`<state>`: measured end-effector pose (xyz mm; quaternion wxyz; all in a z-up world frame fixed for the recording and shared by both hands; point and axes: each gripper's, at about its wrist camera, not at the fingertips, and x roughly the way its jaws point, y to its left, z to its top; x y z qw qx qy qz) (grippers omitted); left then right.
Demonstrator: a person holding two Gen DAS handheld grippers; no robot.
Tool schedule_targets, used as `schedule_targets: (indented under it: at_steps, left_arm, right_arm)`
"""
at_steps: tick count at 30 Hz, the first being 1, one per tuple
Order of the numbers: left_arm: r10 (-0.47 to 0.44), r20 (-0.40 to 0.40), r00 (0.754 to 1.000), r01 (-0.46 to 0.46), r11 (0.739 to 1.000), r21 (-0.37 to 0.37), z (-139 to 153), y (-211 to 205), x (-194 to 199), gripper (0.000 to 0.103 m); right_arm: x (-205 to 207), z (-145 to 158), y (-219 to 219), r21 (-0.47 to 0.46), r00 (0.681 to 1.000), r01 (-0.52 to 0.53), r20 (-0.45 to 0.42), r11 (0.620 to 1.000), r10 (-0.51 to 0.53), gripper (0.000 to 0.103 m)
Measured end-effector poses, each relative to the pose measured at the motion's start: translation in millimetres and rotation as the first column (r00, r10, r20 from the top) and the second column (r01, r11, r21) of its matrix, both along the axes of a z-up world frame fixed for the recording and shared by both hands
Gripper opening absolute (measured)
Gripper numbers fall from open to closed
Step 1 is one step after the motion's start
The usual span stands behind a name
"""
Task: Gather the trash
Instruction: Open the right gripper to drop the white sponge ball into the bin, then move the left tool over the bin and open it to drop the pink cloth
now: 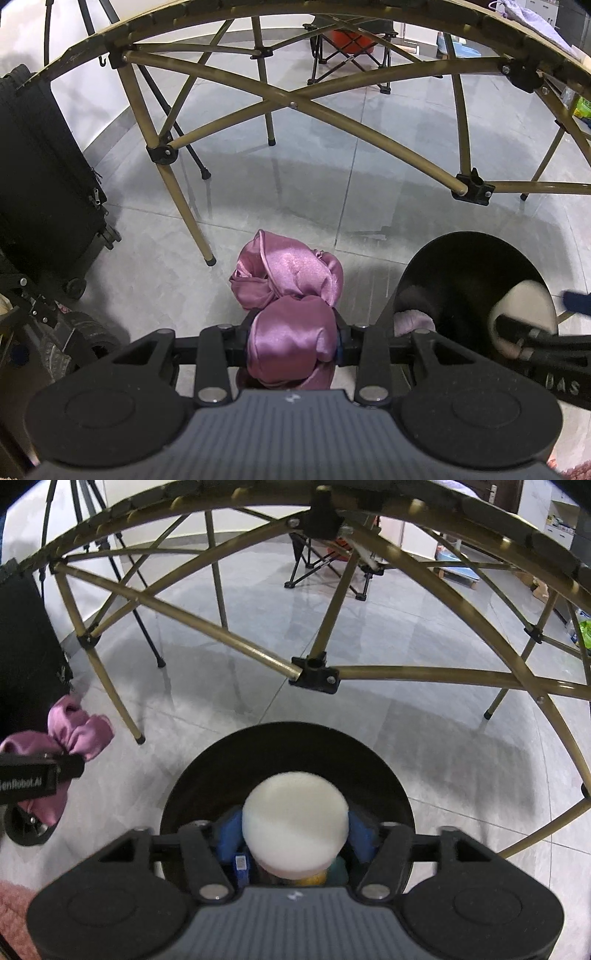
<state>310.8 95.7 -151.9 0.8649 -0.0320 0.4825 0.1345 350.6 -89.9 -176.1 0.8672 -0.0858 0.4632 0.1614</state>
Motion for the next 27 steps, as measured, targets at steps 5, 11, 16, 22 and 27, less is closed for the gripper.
schedule_targets:
  at_steps: [5,11,16,22,27]
  left_arm:
    - [-0.006,0.003,1.0,0.006,1.0,0.003,0.6,-2.9,-0.8,0.037]
    - [-0.016,0.011,1.0,0.016,1.0,0.005,3.1,-7.0,-1.7,0.037]
    - [-0.029,0.02,0.999,0.029,1.0,0.008,6.7,-13.8,-1.7,0.037]
    - [-0.051,0.029,0.998,0.051,0.999,0.011,11.4,-26.8,-0.5,0.037]
    - [-0.084,0.041,0.996,0.083,0.996,0.012,16.4,-45.3,0.9,0.037]
  right_arm:
    - [0.3,-0.2,-2.4,-0.007,1.0,0.024,0.02,1.0,-0.024,0.103]
    - [-1.7,-1.0,-3.2,-0.02,1.0,0.024,0.019,1.0,-0.024,0.103]
    - [-4.0,1.5,-6.1,-0.019,0.999,0.029,0.026,0.999,-0.028,0.103]
    - [-8.9,7.6,-15.1,-0.01,0.998,0.037,0.043,0.999,-0.037,0.103]
    - [-13.2,13.7,-28.6,-0.003,0.997,0.056,0.062,0.998,-0.055,0.103]
